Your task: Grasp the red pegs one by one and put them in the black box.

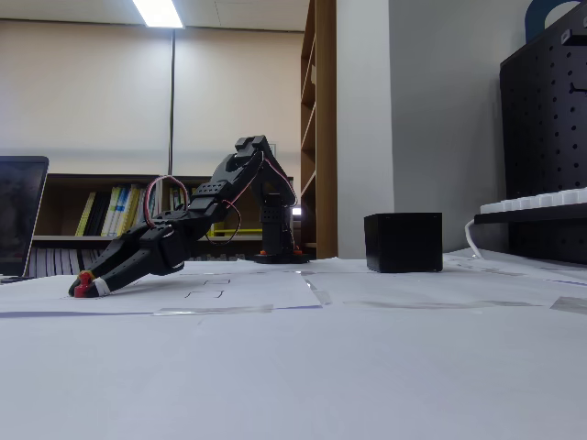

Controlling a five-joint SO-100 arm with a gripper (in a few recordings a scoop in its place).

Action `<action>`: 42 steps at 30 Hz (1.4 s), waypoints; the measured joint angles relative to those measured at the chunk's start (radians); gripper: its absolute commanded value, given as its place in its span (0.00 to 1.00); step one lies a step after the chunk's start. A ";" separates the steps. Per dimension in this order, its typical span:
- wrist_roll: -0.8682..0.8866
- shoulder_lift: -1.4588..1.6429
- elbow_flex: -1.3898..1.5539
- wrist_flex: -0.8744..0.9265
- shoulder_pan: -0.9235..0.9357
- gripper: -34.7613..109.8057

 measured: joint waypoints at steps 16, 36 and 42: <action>-0.040 -0.252 0.282 1.223 -0.135 0.24; -0.431 -0.747 0.402 2.005 -1.124 0.24; -0.445 -0.741 0.302 1.990 -1.203 0.24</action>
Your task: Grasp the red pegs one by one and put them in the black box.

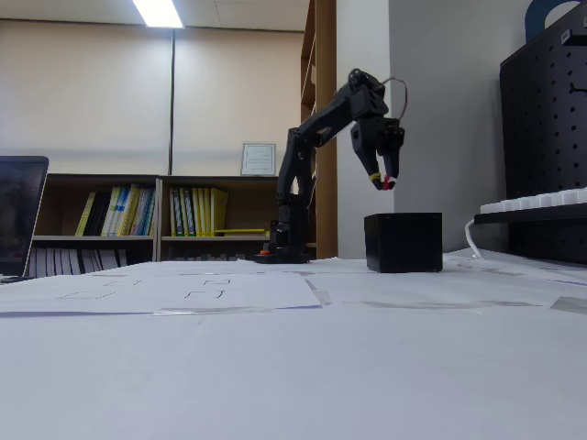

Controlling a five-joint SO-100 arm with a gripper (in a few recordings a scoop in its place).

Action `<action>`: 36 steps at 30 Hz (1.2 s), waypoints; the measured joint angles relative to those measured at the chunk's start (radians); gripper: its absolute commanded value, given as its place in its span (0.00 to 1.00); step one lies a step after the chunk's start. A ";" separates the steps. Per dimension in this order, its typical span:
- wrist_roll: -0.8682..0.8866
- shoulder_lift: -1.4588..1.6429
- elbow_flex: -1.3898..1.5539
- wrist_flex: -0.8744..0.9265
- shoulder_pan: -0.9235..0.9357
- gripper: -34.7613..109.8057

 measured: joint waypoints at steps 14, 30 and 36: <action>0.040 0.213 -0.044 -0.043 -0.046 0.30; 0.046 0.181 0.227 0.009 -0.058 0.34; 0.107 -0.110 0.189 -0.058 0.044 0.34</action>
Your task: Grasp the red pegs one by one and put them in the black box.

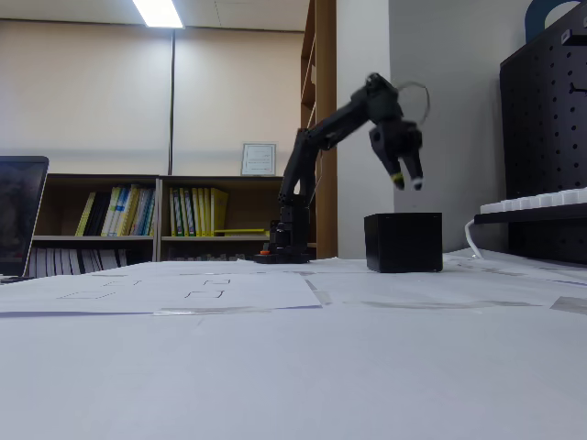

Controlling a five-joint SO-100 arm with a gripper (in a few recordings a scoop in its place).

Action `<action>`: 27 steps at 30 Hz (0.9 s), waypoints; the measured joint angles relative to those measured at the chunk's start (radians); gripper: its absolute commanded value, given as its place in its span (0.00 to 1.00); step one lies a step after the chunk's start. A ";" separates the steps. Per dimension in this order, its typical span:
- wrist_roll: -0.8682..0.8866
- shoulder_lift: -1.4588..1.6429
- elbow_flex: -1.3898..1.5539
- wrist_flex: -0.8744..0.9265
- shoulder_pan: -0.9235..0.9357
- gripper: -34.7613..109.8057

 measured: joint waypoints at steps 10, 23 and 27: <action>0.207 -0.630 -0.830 -0.307 0.374 0.24; 0.390 -1.364 -1.812 -0.383 0.600 0.24; 0.380 -1.497 -1.996 -0.383 0.600 0.24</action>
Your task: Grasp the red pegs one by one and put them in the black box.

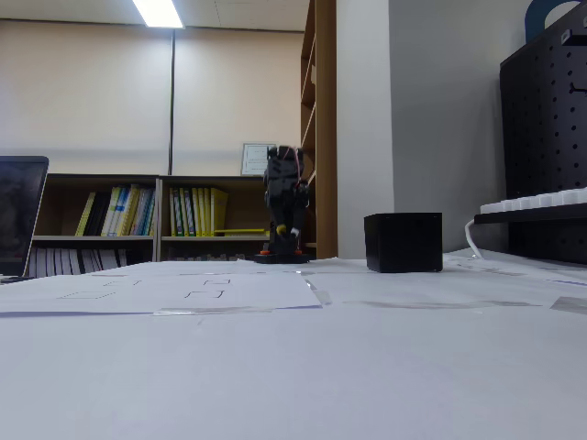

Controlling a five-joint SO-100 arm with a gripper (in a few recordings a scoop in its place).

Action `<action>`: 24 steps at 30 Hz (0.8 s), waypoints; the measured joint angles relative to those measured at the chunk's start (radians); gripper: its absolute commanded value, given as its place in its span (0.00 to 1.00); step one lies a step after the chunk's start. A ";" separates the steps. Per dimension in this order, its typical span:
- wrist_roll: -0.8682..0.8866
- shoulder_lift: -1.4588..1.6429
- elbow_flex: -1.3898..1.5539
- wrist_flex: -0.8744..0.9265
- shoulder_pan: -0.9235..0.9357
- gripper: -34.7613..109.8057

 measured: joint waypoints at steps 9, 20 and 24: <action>0.002 -0.107 -0.184 -0.012 0.028 0.24; -0.018 -0.202 -0.213 -0.012 0.063 0.24; -0.032 -0.213 -0.213 -0.002 0.069 0.24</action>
